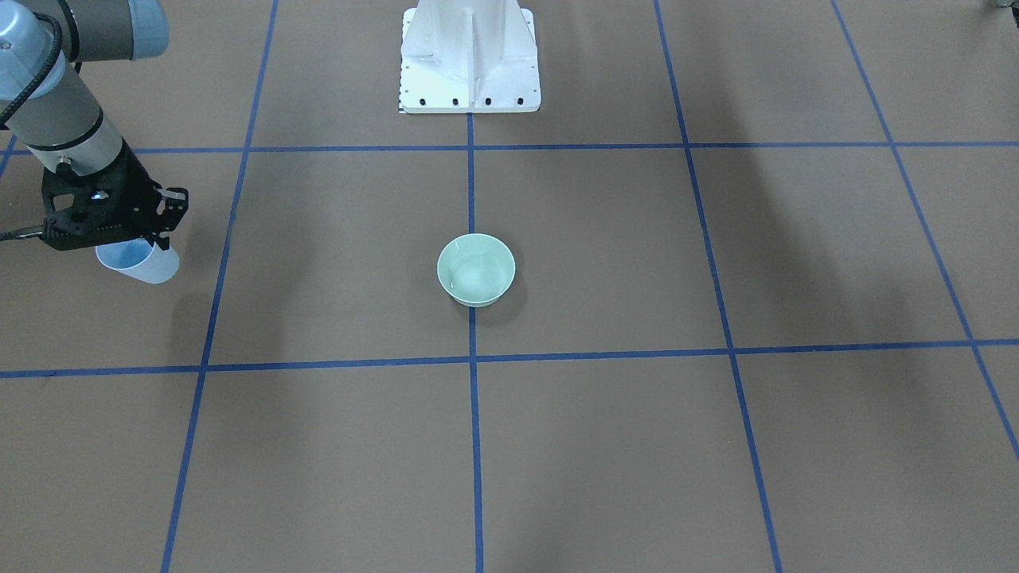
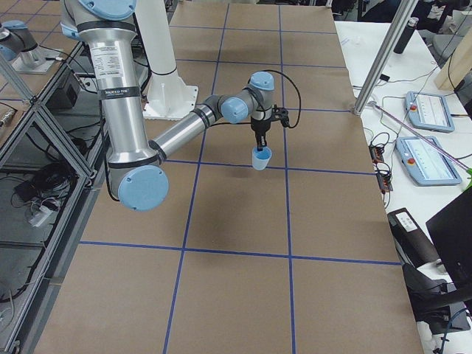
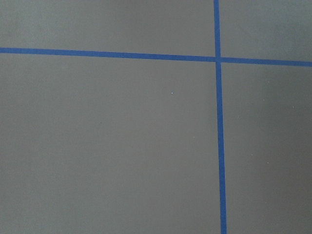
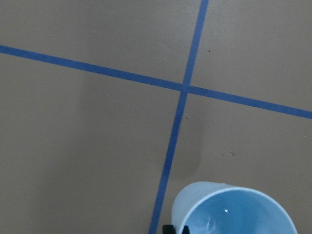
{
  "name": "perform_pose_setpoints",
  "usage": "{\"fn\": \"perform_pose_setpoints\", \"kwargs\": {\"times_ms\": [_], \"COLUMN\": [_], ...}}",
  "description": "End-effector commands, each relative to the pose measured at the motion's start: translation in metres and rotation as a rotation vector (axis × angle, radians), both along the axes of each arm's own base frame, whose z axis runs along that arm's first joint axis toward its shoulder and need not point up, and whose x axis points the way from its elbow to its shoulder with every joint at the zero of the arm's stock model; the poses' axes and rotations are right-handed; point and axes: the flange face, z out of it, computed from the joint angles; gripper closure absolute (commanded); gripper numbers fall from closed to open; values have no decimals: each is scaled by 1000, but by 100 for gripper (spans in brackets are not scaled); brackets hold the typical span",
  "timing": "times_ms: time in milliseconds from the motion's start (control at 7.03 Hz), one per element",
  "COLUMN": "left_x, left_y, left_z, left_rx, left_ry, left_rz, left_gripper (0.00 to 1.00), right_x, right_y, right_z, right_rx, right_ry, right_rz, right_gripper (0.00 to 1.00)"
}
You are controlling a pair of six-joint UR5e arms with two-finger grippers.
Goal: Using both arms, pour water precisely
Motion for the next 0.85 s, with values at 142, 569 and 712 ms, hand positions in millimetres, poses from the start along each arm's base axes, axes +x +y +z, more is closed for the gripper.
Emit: {"fn": "perform_pose_setpoints", "kwargs": {"times_ms": [142,569,712], "left_x": [1,1,1], "left_y": [3,3,3], "left_z": [-1,-1,-1], "left_rx": [1,1,1], "left_ry": [0,0,0], "left_rz": [1,1,1], "left_gripper": [0,0,0], "right_x": [28,37,37], "right_y": [2,5,0], "right_z": [41,71,86], "right_rx": [-12,-8,11], "right_ry": [53,54,38], "right_rz": [-16,-9,-3], "right_gripper": [100,100,100]}}
